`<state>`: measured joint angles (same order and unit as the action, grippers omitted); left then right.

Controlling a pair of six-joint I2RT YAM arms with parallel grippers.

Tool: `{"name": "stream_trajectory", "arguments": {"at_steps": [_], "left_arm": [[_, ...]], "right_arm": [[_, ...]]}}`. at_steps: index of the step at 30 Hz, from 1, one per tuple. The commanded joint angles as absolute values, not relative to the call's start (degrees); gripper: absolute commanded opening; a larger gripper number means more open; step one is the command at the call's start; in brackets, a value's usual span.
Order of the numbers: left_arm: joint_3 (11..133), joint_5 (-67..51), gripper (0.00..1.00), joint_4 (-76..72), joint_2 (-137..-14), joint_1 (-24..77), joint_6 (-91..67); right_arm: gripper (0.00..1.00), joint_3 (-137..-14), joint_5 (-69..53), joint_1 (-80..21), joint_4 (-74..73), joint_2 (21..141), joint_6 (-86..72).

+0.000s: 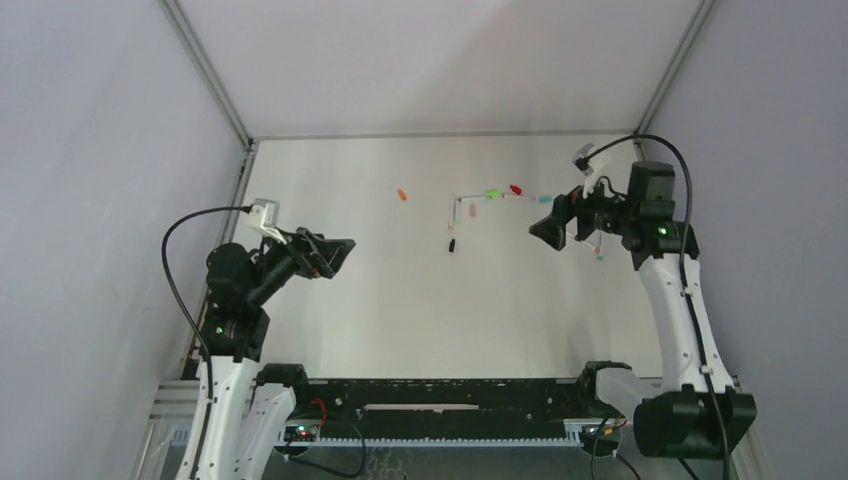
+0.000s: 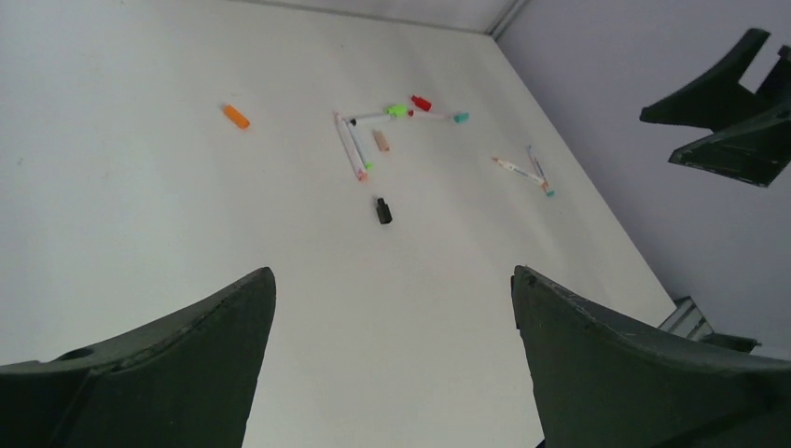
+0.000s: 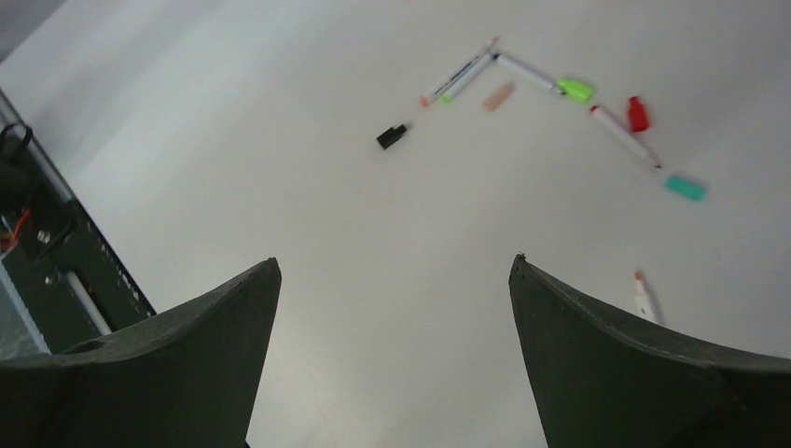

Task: Insert the pens into the pen caps
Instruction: Move the pen cap to the center of the board.

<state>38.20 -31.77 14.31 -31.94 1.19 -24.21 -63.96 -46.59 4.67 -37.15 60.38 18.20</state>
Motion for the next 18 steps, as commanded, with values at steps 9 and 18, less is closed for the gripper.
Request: {"name": "stream_trajectory", "arguments": {"at_steps": [9, 18], "left_arm": [[38.5, -32.4, 1.00, 15.4, -38.5, 0.5, -22.1], [37.7, -35.0, 1.00, 13.0, -40.1, -6.1, -24.7]], "right_arm": [[0.97, -64.2, -40.5, -10.3, -26.6, 74.7, 18.2], [0.87, -65.4, -23.4, -19.8, -18.1, 84.8, 1.9]]}}
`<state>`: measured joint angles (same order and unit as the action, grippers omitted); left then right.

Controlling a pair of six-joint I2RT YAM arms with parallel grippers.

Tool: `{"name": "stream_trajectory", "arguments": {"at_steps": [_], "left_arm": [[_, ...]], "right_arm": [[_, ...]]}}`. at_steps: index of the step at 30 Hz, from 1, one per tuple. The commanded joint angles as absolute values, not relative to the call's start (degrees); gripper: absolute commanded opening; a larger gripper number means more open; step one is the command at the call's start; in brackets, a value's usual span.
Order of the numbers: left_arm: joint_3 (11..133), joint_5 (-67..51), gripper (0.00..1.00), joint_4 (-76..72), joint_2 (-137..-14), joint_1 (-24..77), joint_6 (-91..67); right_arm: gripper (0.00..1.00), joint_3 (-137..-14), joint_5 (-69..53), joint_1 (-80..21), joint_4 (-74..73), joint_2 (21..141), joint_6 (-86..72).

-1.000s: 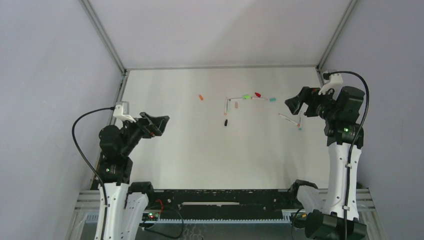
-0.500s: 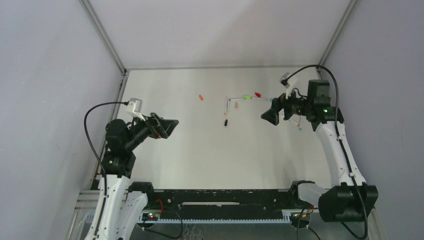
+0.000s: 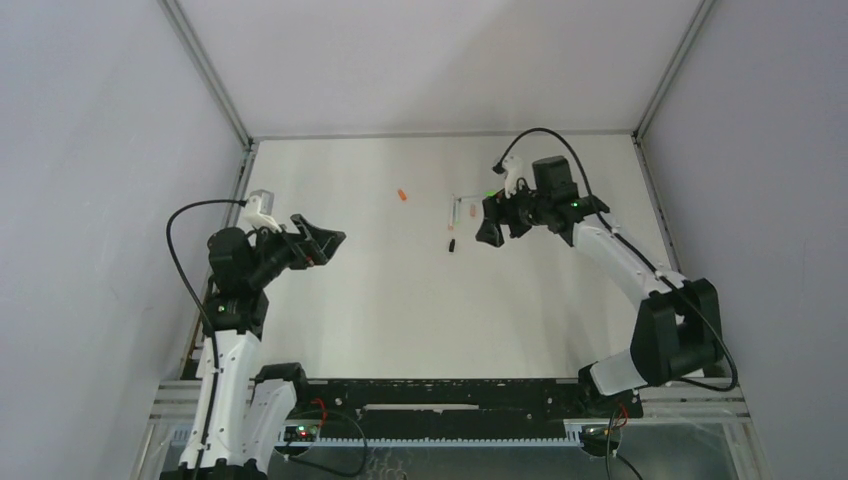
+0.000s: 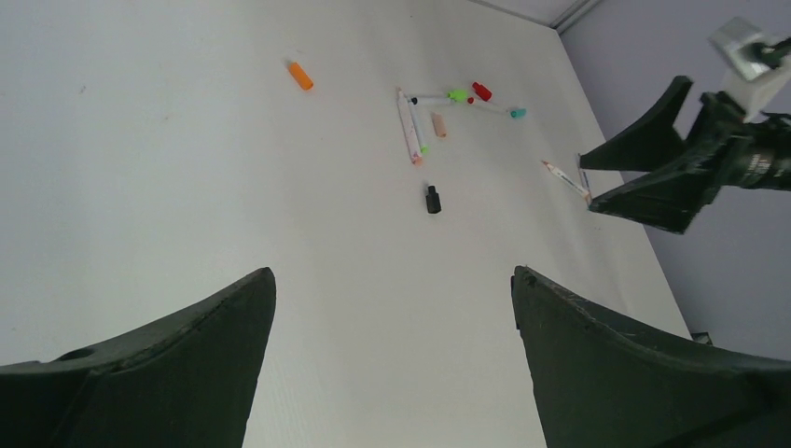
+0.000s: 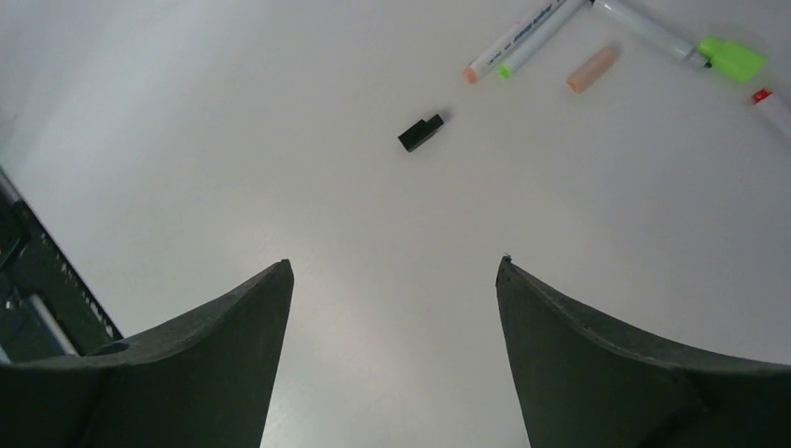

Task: Insert the pens into the pen caps
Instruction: Move the pen cap to the center of the board.

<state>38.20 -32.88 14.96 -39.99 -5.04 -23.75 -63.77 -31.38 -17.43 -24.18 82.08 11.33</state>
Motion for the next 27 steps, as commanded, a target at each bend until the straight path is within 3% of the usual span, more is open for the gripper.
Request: {"name": "stream_trajectory", "arguments": {"at_steps": [1, 5, 11, 22, 27], "left_arm": [[37.7, -34.9, 1.00, 13.0, -40.0, -6.3, -24.6], [37.5, -34.2, 1.00, 13.0, -39.6, -6.6, -24.6], [37.2, -34.0, 1.00, 13.1, -39.5, -6.6, -24.5], [37.6, -35.4, 1.00, 13.0, -39.4, -6.9, -25.3], [37.3, -37.1, 1.00, 11.9, -39.1, -9.4, -26.5]], "right_arm": [[0.85, -65.9, -22.9, -20.6, -17.9, 85.9, 0.6], [0.77, -68.4, -22.1, -22.8, -17.2, 90.3, -3.7], [0.37, -76.6, -19.6, -22.9, -18.3, 98.3, -4.0], [0.37, -98.4, -14.0, -22.9, -29.1, 117.5, -5.9], [0.36, -100.5, -12.4, -23.0, -29.0, 120.1, -7.6]]}}
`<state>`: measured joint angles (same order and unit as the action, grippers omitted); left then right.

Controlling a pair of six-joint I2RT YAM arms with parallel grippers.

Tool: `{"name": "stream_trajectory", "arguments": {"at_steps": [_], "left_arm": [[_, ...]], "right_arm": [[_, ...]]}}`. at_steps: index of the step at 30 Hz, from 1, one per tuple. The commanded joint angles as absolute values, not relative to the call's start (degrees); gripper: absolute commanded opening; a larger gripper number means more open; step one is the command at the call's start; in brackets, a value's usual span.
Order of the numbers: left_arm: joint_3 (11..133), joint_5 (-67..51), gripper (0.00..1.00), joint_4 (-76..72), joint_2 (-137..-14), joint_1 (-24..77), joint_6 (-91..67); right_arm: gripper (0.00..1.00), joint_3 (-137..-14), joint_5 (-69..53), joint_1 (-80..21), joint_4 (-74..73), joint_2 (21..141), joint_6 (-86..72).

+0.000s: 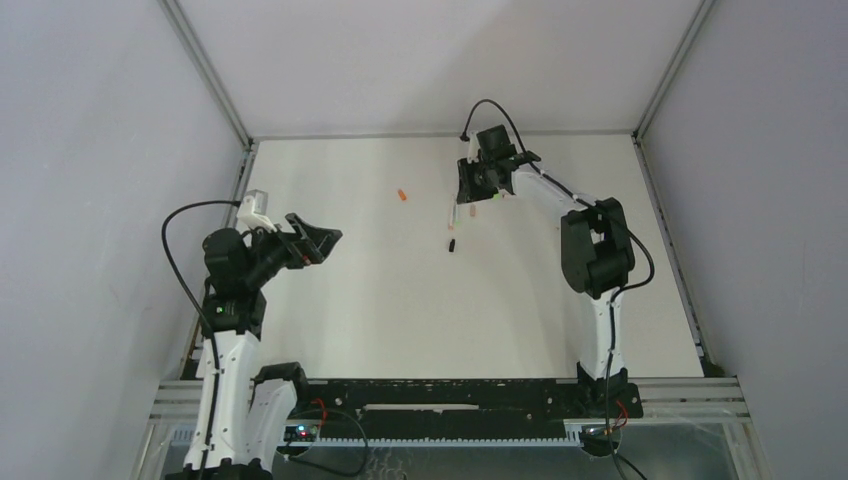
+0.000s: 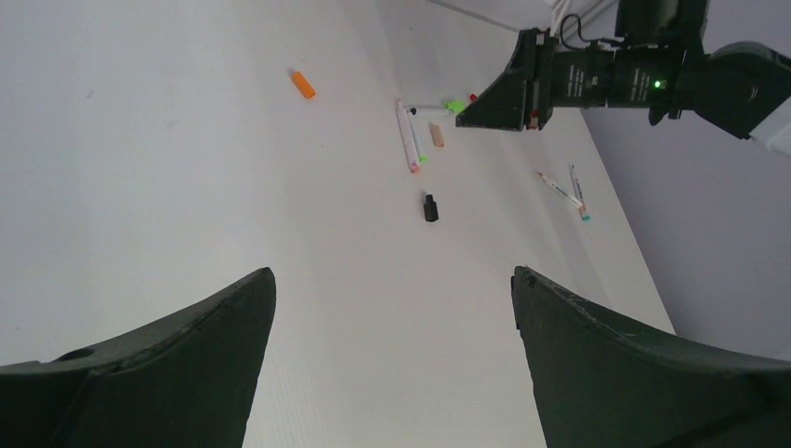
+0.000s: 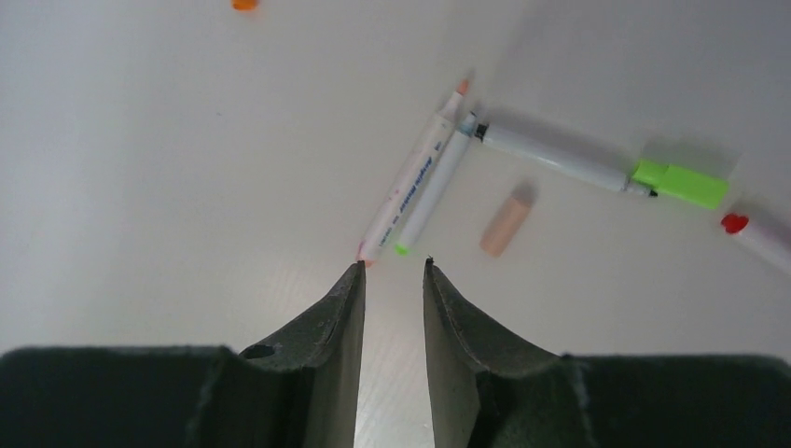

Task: Insert the pens into the pen caps
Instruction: Move the pen cap to the center of the board.

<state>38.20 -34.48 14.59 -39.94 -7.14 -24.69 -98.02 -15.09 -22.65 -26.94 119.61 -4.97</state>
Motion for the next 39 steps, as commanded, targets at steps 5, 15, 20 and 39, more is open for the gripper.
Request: {"name": "stream_trajectory", "arguments": {"at_steps": [5, 15, 20, 39], "left_arm": [[36.8, -39.0, 1.00, 10.4, -39.0, -11.5, -28.3], [36.3, -39.2, 1.00, 10.1, -37.8, -11.6, -28.4], [36.5, -39.6, 1.00, 10.1, -38.6, -11.5, -28.6], [36.4, -38.9, 1.00, 10.5, -37.7, -11.5, -28.2]], "right_arm": [[0.35, -100.5, -10.0, -22.8, -28.4, 120.6, -10.2], [0.33, -102.3, -10.1, -23.7, -28.2, 123.2, -14.3], [0.24, -103.4, -10.8, -23.7, -29.8, 124.7, -14.1], [0.25, -103.2, -14.9, -22.0, -30.8, 125.5, -12.9]]}}
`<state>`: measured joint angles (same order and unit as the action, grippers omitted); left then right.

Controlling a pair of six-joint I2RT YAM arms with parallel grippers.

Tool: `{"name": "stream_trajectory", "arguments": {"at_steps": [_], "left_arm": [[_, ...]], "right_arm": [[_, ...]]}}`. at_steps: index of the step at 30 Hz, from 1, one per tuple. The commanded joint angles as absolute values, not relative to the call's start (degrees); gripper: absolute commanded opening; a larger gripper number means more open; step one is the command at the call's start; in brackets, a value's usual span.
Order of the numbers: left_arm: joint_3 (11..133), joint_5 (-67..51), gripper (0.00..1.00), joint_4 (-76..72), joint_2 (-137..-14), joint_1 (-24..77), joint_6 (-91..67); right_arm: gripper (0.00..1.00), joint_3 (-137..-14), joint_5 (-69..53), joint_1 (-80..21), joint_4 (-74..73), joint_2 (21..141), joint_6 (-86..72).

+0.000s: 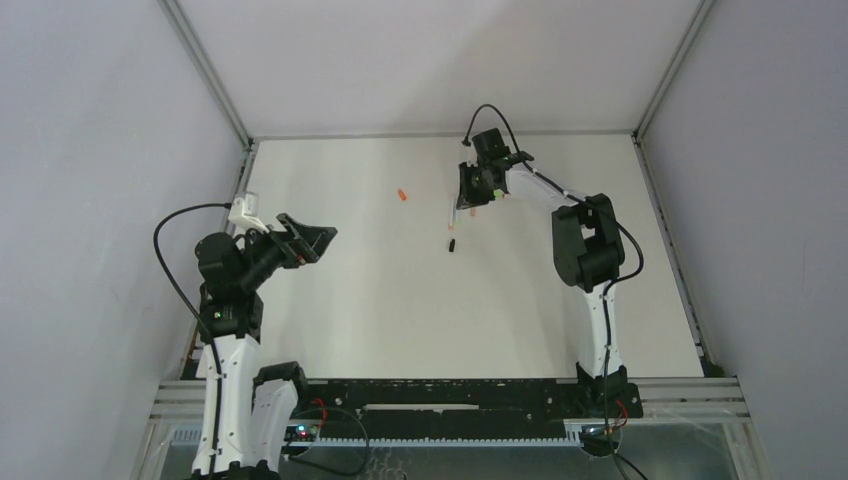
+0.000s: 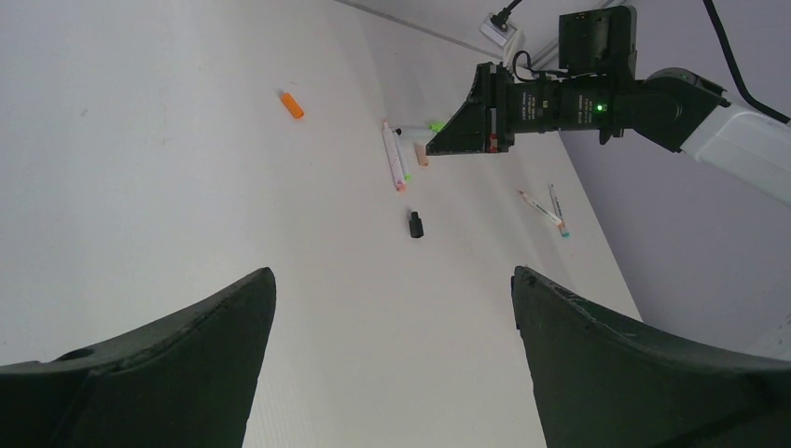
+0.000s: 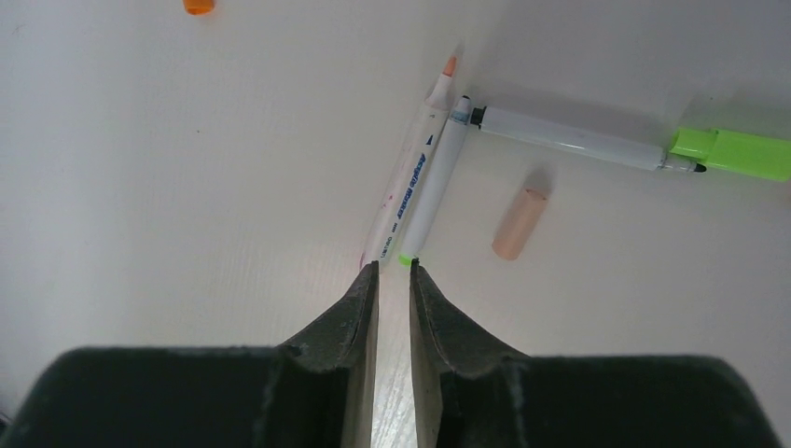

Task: Insert the pens into the pen caps
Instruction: Move the pen cap to the center of the board.

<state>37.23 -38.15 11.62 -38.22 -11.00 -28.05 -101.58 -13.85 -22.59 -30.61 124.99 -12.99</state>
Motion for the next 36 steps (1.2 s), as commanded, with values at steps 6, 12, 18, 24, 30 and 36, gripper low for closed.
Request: {"name": "stream_trajectory", "arguments": {"at_steps": [6, 12, 18, 24, 30, 36], "left_arm": [[36.4, -39.0, 1.00, 10.5, -37.6, -11.5, -28.3], [36.4, -39.0, 1.00, 10.5, -37.5, -11.6, -28.3], [36.4, -39.1, 1.00, 10.5, -37.3, -11.5, -28.4], [36.4, -39.1, 1.00, 10.5, -37.2, -11.5, -28.4], [36.5, -39.1, 1.00, 10.5, -37.2, -11.6, -28.6], [36.4, -39.0, 1.00, 10.5, -37.1, -11.6, -28.5]], "right_arm": [[0.26, -103.5, -14.4, -22.6, -31.0, 125.8, -12.1], [0.27, -104.3, -13.1, -22.6, -31.9, 126.3, -10.6], [0.27, -105.0, -13.8, -21.4, -32.5, 126.9, -9.4], [0.28, -106.8, -12.1, -19.3, -34.0, 126.7, -5.8], [0.29, -106.9, -17.1, -18.0, -34.3, 127.9, -6.9], [0.34, -108.3, -17.7, -19.3, -35.0, 128.7, -5.7]]}}
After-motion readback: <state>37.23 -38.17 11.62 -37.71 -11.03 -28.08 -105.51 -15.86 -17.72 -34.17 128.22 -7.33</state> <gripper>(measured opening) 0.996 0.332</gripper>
